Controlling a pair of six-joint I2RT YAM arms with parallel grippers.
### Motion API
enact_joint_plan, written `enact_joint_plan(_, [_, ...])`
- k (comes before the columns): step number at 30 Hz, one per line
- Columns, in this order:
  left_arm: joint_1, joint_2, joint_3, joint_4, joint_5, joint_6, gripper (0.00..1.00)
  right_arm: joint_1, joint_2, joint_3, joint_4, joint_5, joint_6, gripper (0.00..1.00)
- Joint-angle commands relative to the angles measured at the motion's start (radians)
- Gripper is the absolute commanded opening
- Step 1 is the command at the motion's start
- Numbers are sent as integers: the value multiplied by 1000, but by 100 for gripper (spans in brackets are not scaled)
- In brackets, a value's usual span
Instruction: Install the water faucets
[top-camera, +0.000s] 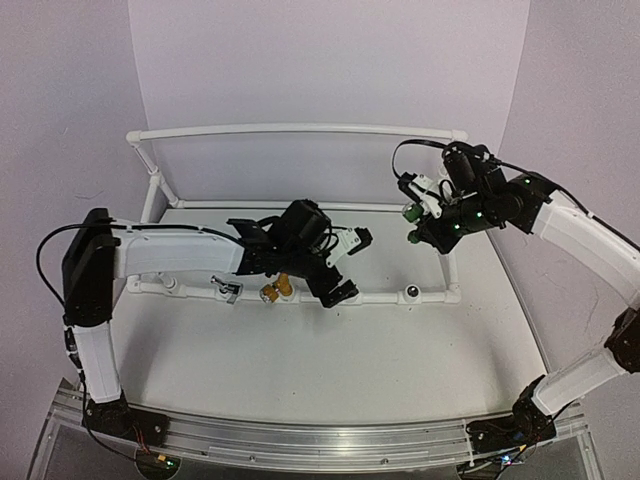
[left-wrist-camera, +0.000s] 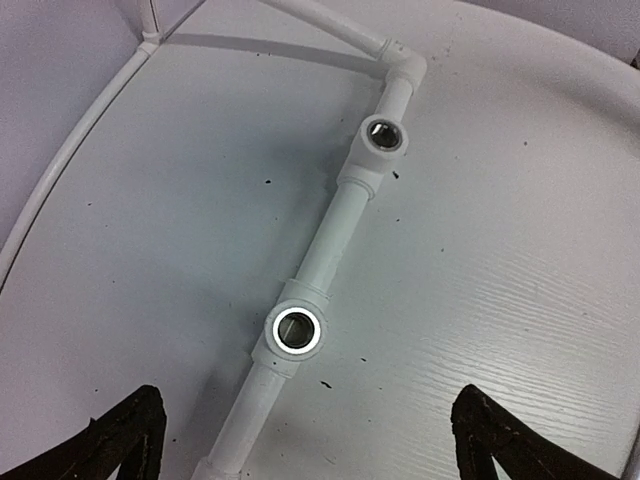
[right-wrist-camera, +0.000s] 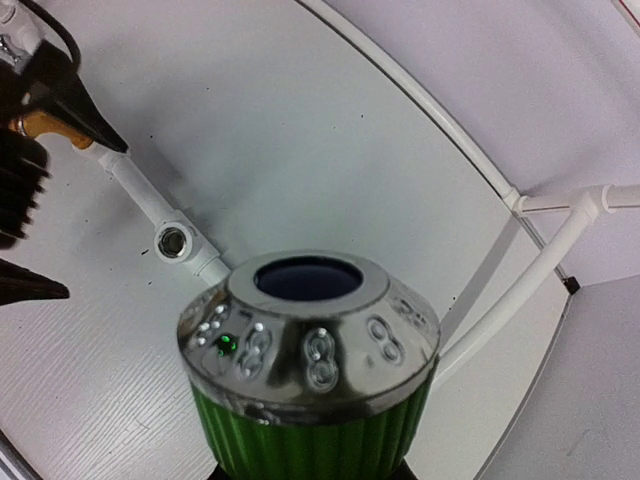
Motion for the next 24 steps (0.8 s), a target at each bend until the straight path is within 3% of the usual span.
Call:
enact_joint_plan(1, [-2,-188,-74,-29,9,-187,100,3,102,116,-62,-82,-165,0])
enact_joint_plan(6, [28,-329,-148,-53,-72,-399,100,72,215,217,-113,-66,-225,0])
enact_joint_plan(12, [172,-534,-299,-45,-87,-680,100,206,299,224,-116,49,-287,0])
enact_joint_plan(17, [187,-618,-331,-125,-251,-777,100,250,383,259,-109,115,-286,0])
enact_joint_plan(24, [193,-663,-348,-168,-332,-837,100,295,439,266,-60,155,-320,0])
